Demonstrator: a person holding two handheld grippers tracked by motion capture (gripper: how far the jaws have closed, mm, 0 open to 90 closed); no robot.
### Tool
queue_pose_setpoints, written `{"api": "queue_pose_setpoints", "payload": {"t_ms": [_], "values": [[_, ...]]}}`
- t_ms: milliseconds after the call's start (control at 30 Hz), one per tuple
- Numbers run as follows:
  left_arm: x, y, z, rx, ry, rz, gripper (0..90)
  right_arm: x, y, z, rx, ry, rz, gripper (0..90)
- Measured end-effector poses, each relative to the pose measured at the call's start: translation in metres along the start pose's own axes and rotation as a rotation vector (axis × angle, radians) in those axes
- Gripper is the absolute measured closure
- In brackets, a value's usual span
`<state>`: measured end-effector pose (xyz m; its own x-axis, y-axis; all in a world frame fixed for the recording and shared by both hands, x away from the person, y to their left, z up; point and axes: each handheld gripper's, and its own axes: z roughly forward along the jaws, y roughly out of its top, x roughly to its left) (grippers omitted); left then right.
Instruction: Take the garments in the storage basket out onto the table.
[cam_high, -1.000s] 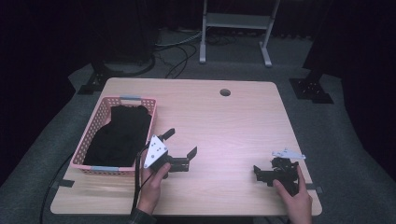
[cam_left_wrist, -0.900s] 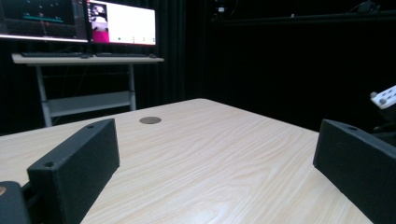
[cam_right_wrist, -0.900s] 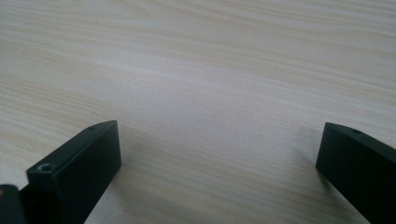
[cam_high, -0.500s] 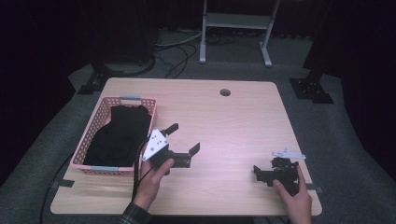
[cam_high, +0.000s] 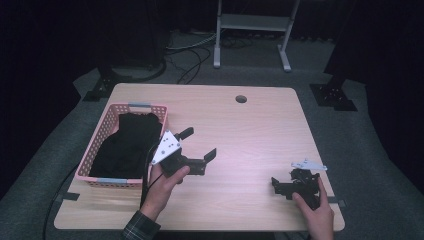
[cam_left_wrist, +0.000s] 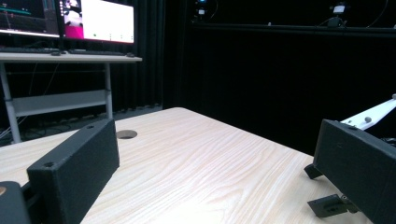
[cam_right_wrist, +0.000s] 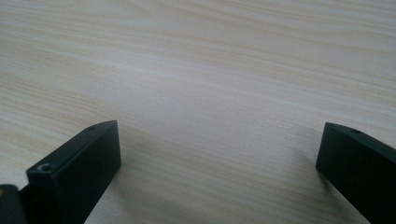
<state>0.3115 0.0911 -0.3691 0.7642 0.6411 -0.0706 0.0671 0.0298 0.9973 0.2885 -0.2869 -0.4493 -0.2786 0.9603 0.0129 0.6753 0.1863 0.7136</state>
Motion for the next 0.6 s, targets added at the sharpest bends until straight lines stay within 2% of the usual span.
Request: {"api": "queue_pose_setpoints", "payload": {"t_ms": [67, 333, 467, 600], "values": [[0.001, 0.001, 0.001, 0.011, 0.006, -0.003, 0.0, 0.0, 0.0, 0.0, 0.0, 0.0, 0.0, 0.0], [0.006, 0.01, 0.006, 0.016, -0.023, -0.028, 0.0, 0.0, 0.0, 0.0, -0.001, 0.0, 0.0, 0.0], [0.006, 0.016, 0.006, 0.035, -0.041, -0.013, 0.0, 0.0, 0.0, 0.0, -0.001, 0.0, 0.0, 0.0], [0.006, 0.022, 0.006, 0.027, -0.05, -0.013, 0.0, 0.0, 0.0, 0.0, -0.001, 0.0, 0.0, 0.0]]}}
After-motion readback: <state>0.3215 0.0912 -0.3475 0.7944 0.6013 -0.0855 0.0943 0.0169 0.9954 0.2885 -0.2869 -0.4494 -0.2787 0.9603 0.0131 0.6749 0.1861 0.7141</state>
